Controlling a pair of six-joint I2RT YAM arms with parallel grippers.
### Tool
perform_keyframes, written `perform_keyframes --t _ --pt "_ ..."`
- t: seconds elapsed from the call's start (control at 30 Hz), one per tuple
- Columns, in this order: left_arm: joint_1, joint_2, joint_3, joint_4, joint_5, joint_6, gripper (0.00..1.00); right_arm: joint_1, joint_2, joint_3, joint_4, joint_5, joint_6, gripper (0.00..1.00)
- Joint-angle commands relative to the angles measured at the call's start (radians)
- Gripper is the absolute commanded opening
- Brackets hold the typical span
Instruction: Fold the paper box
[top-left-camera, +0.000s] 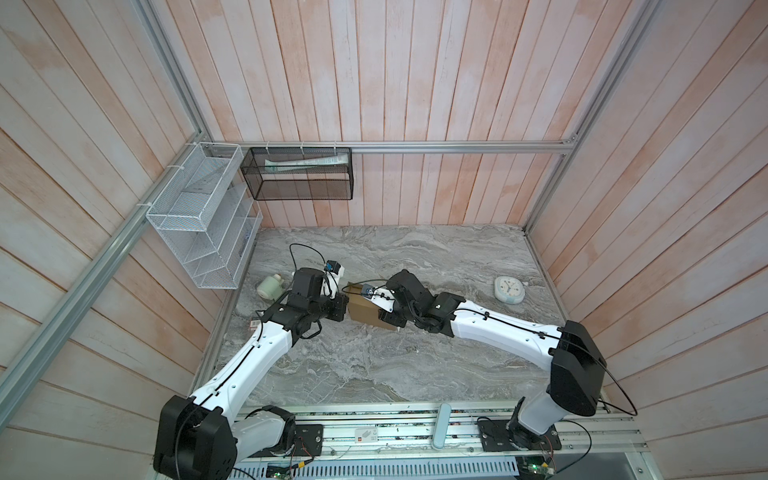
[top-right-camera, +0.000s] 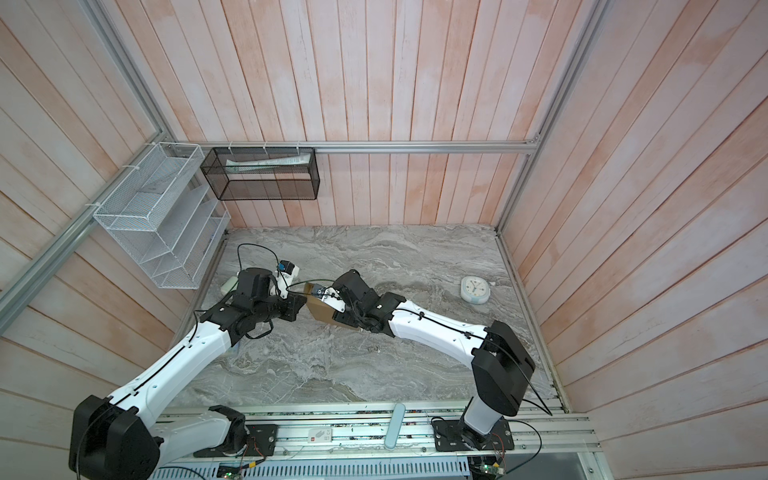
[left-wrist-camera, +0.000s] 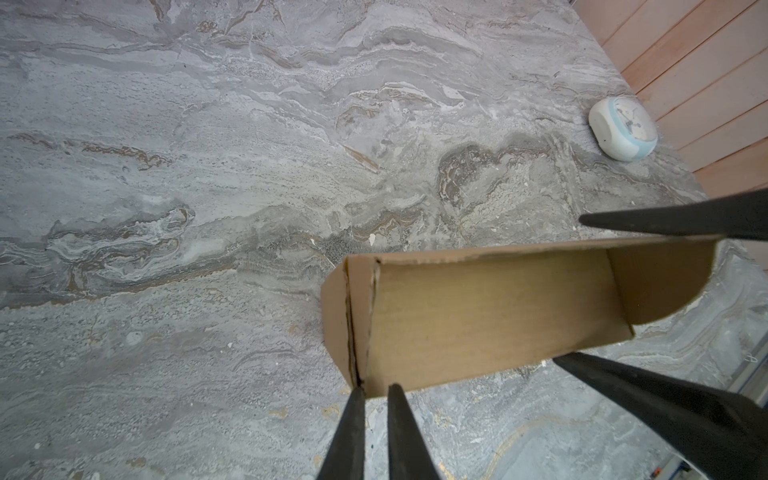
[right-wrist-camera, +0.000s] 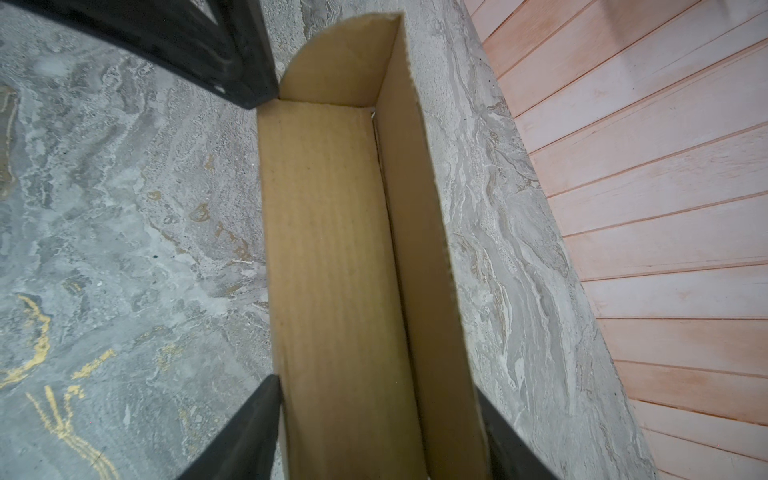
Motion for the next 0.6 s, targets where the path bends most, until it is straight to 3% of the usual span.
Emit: perform_keyframes --t 0.0,0.57 --pt "-0.002 -0.024 -0.012 -0.011 -0.020 -0.001 0.15 0.006 0.021 0.006 -0.014 -0.020 0.010 0.64" --pt "0.046 -0.070 0.017 -0.031 0.035 -0.056 0.22 -0.003 0.040 0.011 -0.016 -0.047 0.011 0.59"
